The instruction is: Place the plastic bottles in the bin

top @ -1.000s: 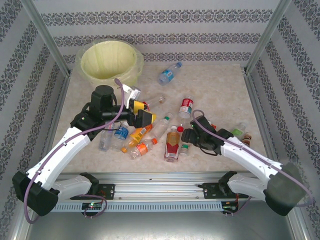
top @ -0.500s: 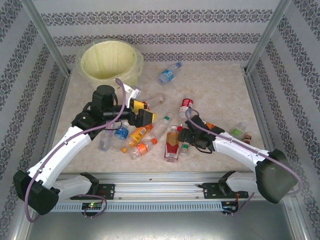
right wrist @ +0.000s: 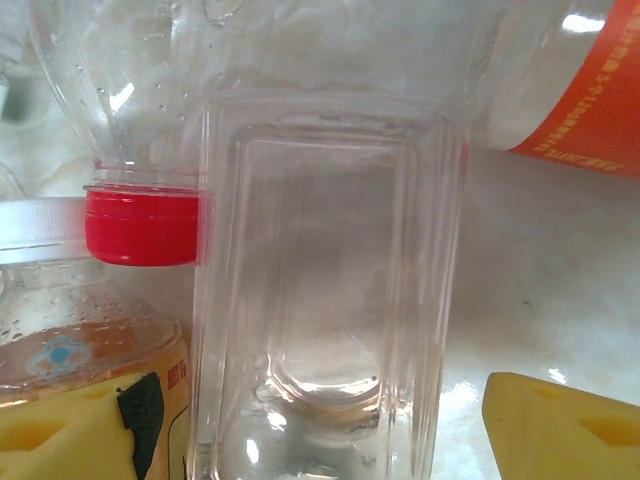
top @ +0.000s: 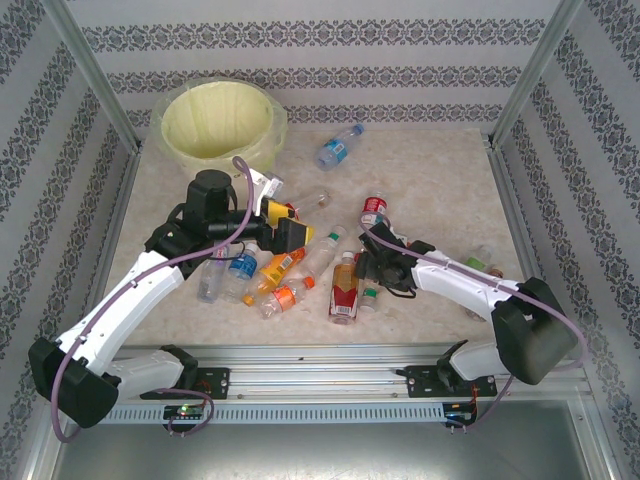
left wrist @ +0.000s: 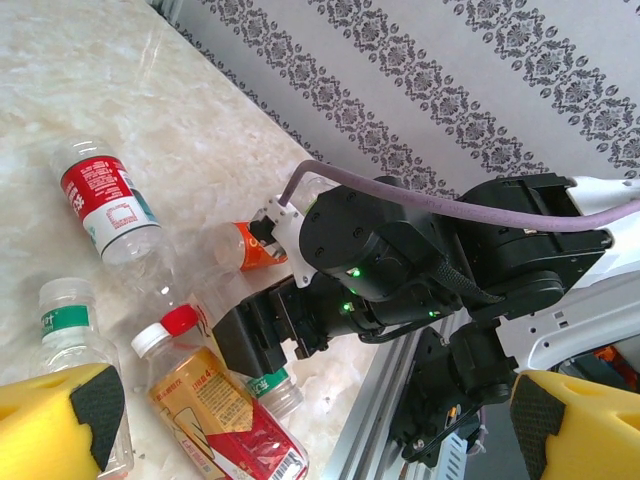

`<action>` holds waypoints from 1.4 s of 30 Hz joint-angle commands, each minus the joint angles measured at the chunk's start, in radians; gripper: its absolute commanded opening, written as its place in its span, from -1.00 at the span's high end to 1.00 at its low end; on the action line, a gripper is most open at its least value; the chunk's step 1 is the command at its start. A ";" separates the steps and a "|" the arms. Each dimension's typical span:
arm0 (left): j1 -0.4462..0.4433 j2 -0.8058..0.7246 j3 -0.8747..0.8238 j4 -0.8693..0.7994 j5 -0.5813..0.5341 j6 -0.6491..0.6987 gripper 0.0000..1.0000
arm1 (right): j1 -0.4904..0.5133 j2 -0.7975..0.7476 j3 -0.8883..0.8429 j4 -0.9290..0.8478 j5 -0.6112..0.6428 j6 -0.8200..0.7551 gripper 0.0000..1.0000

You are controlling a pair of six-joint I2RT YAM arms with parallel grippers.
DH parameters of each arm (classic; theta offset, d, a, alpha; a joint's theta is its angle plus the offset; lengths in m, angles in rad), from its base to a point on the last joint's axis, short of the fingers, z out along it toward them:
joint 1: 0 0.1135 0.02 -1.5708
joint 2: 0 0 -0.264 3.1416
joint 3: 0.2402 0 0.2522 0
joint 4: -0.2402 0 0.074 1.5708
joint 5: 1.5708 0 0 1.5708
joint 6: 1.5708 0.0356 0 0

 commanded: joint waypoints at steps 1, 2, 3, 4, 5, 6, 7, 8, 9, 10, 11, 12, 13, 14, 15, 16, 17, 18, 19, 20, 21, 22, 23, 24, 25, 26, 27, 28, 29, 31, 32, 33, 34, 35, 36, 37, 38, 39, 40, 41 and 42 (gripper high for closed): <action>-0.018 0.002 0.011 -0.011 -0.005 0.020 -1.00 | 0.010 0.005 0.017 -0.073 0.053 -0.001 -0.66; -0.018 0.003 0.013 -0.014 -0.005 0.021 -1.00 | 0.012 0.003 0.013 -0.079 0.056 -0.002 -0.65; -0.018 0.005 0.012 -0.013 -0.005 0.021 -1.00 | 0.014 0.000 0.013 -0.085 0.059 -0.003 -0.65; -0.018 0.006 0.012 -0.015 -0.005 0.021 -1.00 | 0.016 -0.002 0.010 -0.089 0.061 -0.003 -0.64; -0.018 0.007 0.013 -0.015 -0.005 0.020 -1.00 | 0.018 -0.007 0.005 -0.094 0.062 -0.007 -0.64; -0.018 0.009 0.013 -0.015 -0.004 0.021 -1.00 | 0.019 -0.010 0.002 -0.098 0.064 -0.009 -0.64; -0.017 0.010 0.014 -0.015 -0.003 0.020 -1.00 | 0.022 -0.014 -0.002 -0.103 0.067 -0.012 -0.64; -0.017 0.011 0.014 -0.015 -0.003 0.021 -1.00 | 0.023 -0.020 -0.008 -0.103 0.069 -0.019 -0.63; -0.017 0.010 0.015 -0.015 -0.004 0.022 -1.00 | 0.025 -0.024 -0.013 -0.098 0.068 -0.026 -0.63; -0.017 0.011 0.014 -0.015 -0.004 0.020 -1.00 | 0.025 -0.031 -0.020 -0.091 0.065 -0.038 -0.63; -0.017 0.011 0.014 -0.015 -0.004 0.021 -1.00 | 0.025 -0.033 -0.025 -0.085 0.061 -0.046 -0.63; -0.018 0.011 0.014 -0.015 -0.005 0.021 -1.00 | 0.025 -0.035 -0.028 -0.079 0.056 -0.055 -0.63; -0.017 0.011 0.014 -0.015 -0.003 0.020 -1.00 | 0.026 -0.035 -0.030 -0.075 0.052 -0.063 -0.61; -0.017 0.014 0.012 -0.015 -0.004 0.021 -1.00 | 0.027 -0.033 -0.029 -0.078 0.053 -0.066 -0.61; -0.017 0.013 0.013 -0.015 -0.003 0.020 -1.00 | 0.026 -0.030 -0.028 -0.080 0.053 -0.068 -0.61; -0.017 0.014 0.014 -0.015 -0.003 0.020 -1.00 | 0.026 -0.027 -0.027 -0.077 0.053 -0.070 -0.60; -0.017 0.013 0.014 -0.016 -0.004 0.020 -1.00 | 0.026 -0.024 -0.027 -0.073 0.052 -0.073 -0.60; -0.017 0.011 0.014 -0.017 -0.003 0.020 -1.00 | 0.026 -0.020 -0.026 -0.070 0.052 -0.076 -0.60; -0.017 0.011 0.015 -0.016 -0.003 0.020 -1.00 | 0.026 -0.015 -0.023 -0.065 0.050 -0.081 -0.60; -0.017 0.013 0.016 -0.017 -0.003 0.020 -1.00 | 0.026 -0.011 -0.020 -0.058 0.047 -0.087 -0.60; -0.018 0.012 0.015 -0.017 -0.003 0.020 -1.00 | 0.027 -0.008 -0.018 -0.051 0.042 -0.093 -0.60; -0.017 0.011 0.015 -0.017 -0.003 0.020 -1.00 | 0.027 -0.006 -0.018 -0.041 0.036 -0.099 -0.59; -0.017 0.011 0.015 -0.016 -0.003 0.021 -1.00 | 0.027 -0.004 -0.019 -0.031 0.030 -0.104 -0.59; -0.018 0.012 0.015 -0.017 -0.003 0.021 -1.00 | 0.026 -0.003 -0.020 -0.023 0.024 -0.107 -0.58; -0.018 0.014 0.015 -0.016 -0.003 0.020 -1.00 | 0.027 -0.002 -0.022 -0.016 0.020 -0.110 -0.57; -0.018 0.011 0.014 -0.015 -0.004 0.020 -1.00 | 0.027 -0.004 -0.023 -0.009 0.017 -0.111 -0.55; -0.018 0.013 0.014 -0.015 -0.005 0.019 -1.00 | 0.026 -0.003 -0.024 -0.005 0.015 -0.115 -0.52; -0.018 0.014 0.014 -0.016 -0.006 0.019 -1.00 | 0.028 -0.004 -0.026 0.000 0.012 -0.119 -0.50; -0.017 0.014 0.012 -0.013 -0.007 0.018 -1.00 | 0.028 -0.005 -0.027 0.003 0.009 -0.125 -0.47; -0.019 0.016 0.013 -0.010 -0.007 0.016 -1.00 | 0.029 -0.013 -0.029 0.010 0.008 -0.135 -0.39; -0.018 0.017 0.013 -0.012 -0.008 0.017 -1.00 | 0.030 -0.020 -0.029 0.012 0.007 -0.141 -0.34; -0.019 0.020 0.013 -0.012 -0.005 0.015 -1.00 | 0.029 -0.029 -0.030 0.015 0.006 -0.145 -0.30; -0.019 0.021 0.013 -0.012 -0.005 0.016 -1.00 | 0.030 -0.039 -0.032 0.017 0.008 -0.149 -0.28; -0.017 0.022 0.013 -0.012 -0.004 0.016 -1.00 | 0.029 -0.053 -0.035 0.020 0.007 -0.155 -0.27; -0.018 0.023 0.014 -0.012 -0.004 0.016 -1.00 | 0.030 -0.065 -0.037 0.021 0.010 -0.159 -0.26; -0.018 0.024 0.014 -0.013 -0.004 0.015 -1.00 | 0.030 -0.081 -0.040 0.021 0.013 -0.163 -0.25; -0.018 0.024 0.014 -0.013 -0.003 0.017 -1.00 | 0.029 -0.096 -0.042 0.018 0.016 -0.167 -0.23; -0.018 0.026 0.014 -0.013 -0.002 0.016 -1.00 | 0.030 -0.112 -0.044 0.014 0.017 -0.174 -0.22; -0.018 0.025 0.015 -0.015 -0.002 0.017 -1.00 | 0.030 -0.130 -0.045 0.014 0.018 -0.182 -0.22; -0.018 0.024 0.018 -0.018 0.000 0.018 -1.00 | 0.029 -0.147 -0.047 0.012 0.019 -0.193 -0.21; -0.018 0.022 0.017 -0.018 0.000 0.020 -1.00 | 0.030 -0.160 -0.047 0.010 0.016 -0.204 -0.21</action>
